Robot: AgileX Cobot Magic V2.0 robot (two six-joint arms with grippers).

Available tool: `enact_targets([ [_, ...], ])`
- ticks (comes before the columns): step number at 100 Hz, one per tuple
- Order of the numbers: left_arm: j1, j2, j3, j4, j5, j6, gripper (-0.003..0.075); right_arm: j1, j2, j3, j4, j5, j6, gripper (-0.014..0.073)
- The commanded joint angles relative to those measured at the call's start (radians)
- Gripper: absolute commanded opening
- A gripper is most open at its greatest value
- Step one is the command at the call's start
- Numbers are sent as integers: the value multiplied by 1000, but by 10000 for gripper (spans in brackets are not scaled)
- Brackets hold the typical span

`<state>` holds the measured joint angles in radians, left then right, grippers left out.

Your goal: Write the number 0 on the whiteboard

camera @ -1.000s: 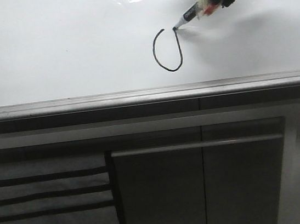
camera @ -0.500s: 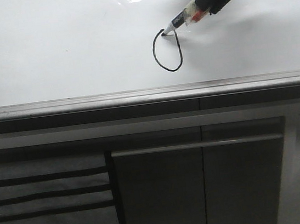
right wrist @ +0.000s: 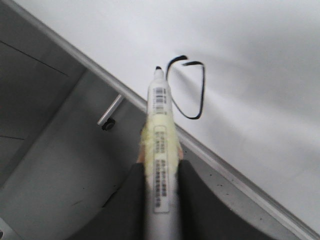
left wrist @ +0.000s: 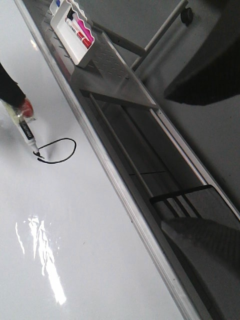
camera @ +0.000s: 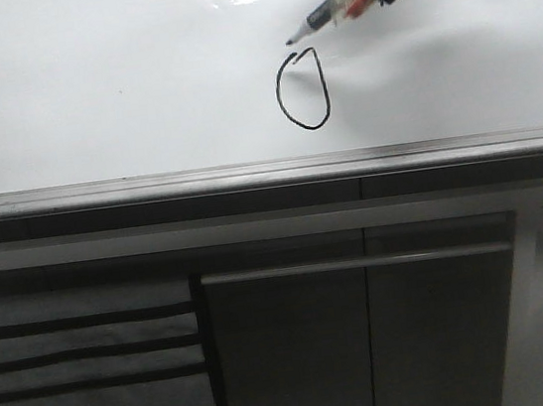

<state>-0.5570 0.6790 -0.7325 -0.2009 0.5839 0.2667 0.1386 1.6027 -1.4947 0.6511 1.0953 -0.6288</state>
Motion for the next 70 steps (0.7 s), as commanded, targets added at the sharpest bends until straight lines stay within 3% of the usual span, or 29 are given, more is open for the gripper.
enact_targets([
  [1, 0, 5, -31, -35, -54, 33, 438, 2, -119, -26, 58, 43, -63, -5],
  [17, 0, 59, -76, -183, 31, 262, 438, 39, -226, 23, 60, 94, -150, -5],
  [35, 0, 184, -146, -367, 186, 545, 438, 170, -313, 124, 60, 142, -309, -5],
  [70, 0, 353, -230, -542, 305, 827, 442, 396, -320, 155, -7, 153, -437, -5],
])
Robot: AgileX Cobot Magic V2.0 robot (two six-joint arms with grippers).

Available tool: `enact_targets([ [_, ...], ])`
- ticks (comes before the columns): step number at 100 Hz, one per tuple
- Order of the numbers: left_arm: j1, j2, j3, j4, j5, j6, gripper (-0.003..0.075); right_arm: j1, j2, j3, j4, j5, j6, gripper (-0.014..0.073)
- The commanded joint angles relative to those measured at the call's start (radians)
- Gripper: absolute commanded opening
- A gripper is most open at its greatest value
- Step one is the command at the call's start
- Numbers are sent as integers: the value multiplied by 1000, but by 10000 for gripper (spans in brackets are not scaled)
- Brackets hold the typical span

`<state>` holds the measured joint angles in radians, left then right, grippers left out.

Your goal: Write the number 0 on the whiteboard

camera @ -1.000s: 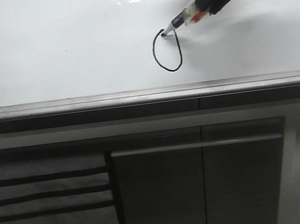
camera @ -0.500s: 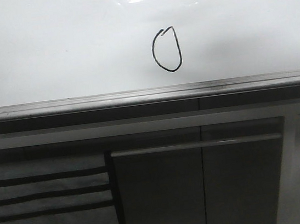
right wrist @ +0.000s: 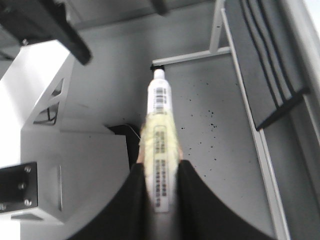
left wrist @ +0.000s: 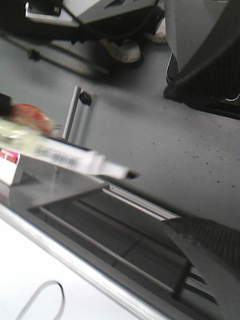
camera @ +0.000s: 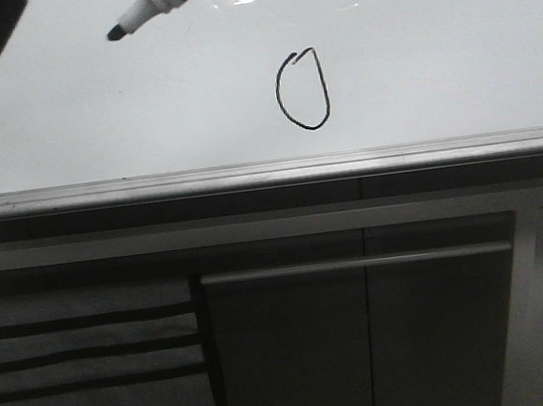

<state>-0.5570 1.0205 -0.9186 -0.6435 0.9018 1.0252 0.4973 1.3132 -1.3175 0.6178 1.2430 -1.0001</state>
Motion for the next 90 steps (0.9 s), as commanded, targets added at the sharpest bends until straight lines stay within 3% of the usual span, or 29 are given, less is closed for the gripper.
enact_targets([
  [1, 0, 13, -48, -104, -13, 71, 442, 41, -30, -23, 27, 5, -71, -5],
  [37, -72, 42, -69, -149, -6, 150, 442, 123, -30, -23, 12, -137, -153, -5],
  [56, -74, 42, -69, -129, -9, 150, 434, 123, -30, -23, 28, -123, -153, -5],
  [66, -74, 42, -69, -129, -12, 150, 371, 123, -30, -23, 38, -118, -153, -5],
  [90, -74, 42, -69, -129, -45, 148, 123, 123, -30, -23, 38, -97, -153, -5],
])
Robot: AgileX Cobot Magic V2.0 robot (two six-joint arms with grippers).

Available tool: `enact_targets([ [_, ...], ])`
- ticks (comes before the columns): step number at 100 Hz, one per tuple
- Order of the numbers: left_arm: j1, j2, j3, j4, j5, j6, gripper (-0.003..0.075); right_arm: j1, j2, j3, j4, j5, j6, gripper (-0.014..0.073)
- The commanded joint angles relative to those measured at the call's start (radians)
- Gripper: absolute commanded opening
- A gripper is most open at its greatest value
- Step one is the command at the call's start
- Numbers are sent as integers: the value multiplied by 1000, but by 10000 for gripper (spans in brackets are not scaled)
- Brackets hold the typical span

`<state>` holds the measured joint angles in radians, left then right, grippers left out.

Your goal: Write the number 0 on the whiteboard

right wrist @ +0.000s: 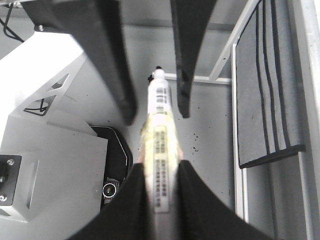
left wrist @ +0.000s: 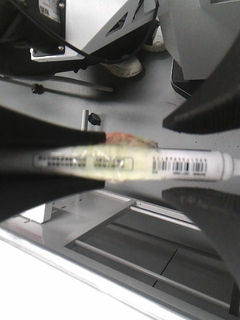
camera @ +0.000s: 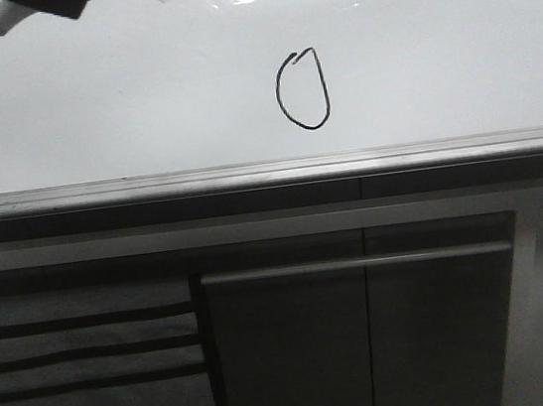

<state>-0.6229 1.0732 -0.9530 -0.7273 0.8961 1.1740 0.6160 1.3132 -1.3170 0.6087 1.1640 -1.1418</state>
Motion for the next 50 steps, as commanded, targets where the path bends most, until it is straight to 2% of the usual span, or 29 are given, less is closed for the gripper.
enact_targets([
  [1, -8, -11, -35, -45, -39, -1, 118, 4, -30, -23, 47, -18, -12, -5],
  [17, -8, -11, -35, -45, -42, -10, 41, 4, -30, -23, 47, -18, 1, 10],
  [39, -8, -11, -35, -45, -43, -14, -16, 4, -30, -23, 47, 0, 1, 221],
  [50, -8, -11, -35, -38, -48, -19, -20, -14, -30, -45, 47, 49, 1, 244],
])
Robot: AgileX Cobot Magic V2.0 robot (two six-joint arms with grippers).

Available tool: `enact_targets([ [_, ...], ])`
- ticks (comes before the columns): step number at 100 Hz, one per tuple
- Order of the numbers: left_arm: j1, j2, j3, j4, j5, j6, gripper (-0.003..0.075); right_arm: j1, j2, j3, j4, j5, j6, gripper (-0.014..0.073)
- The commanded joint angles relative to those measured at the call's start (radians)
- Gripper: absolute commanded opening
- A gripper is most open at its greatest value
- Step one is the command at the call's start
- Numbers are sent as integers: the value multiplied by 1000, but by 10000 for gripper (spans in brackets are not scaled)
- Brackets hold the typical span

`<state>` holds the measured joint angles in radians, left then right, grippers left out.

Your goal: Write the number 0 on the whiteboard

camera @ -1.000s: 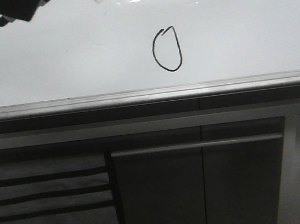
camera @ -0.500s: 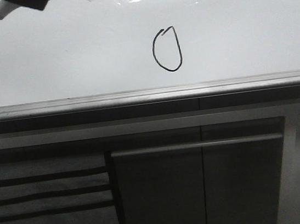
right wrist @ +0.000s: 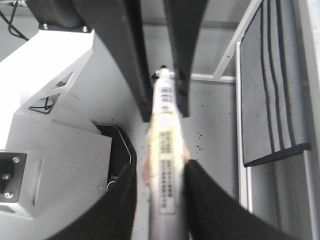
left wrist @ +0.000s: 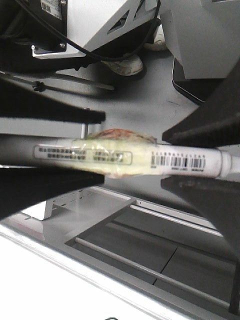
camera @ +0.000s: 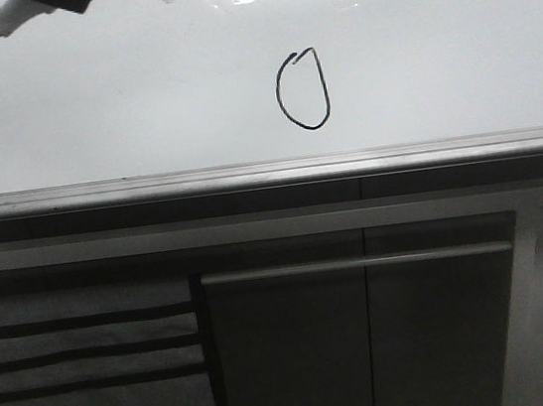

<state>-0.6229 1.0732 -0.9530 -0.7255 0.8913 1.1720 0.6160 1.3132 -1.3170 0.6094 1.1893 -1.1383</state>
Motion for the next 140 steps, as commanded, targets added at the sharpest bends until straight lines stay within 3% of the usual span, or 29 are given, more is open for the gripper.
enact_targets([
  [1, -8, -11, -35, -40, -43, -17, -20, -15, -30, -47, 47, 29, 0, 244],
  [15, -1, -11, -35, -6, -86, -63, -20, -55, -30, -112, 41, 115, 57, 244],
  [41, 121, -11, -33, 67, -305, -255, -20, -181, -130, -142, -138, 83, 254, 244],
  [66, 194, 16, 96, 22, -764, -332, -20, -306, -279, -93, -175, -8, 463, 241],
  [76, 194, 63, 175, -43, -1018, -332, -20, -306, -349, -18, -175, -91, 467, 241],
  [86, 194, 136, 194, -100, -1169, -332, -20, -306, -390, 44, -175, -159, 467, 241],
  [121, 194, 360, 160, -131, -1320, -362, -20, -306, -397, 111, -175, -188, 467, 241],
  [140, 194, 389, 148, -131, -1327, -376, -19, -306, -397, 111, -175, -189, 467, 241],
])
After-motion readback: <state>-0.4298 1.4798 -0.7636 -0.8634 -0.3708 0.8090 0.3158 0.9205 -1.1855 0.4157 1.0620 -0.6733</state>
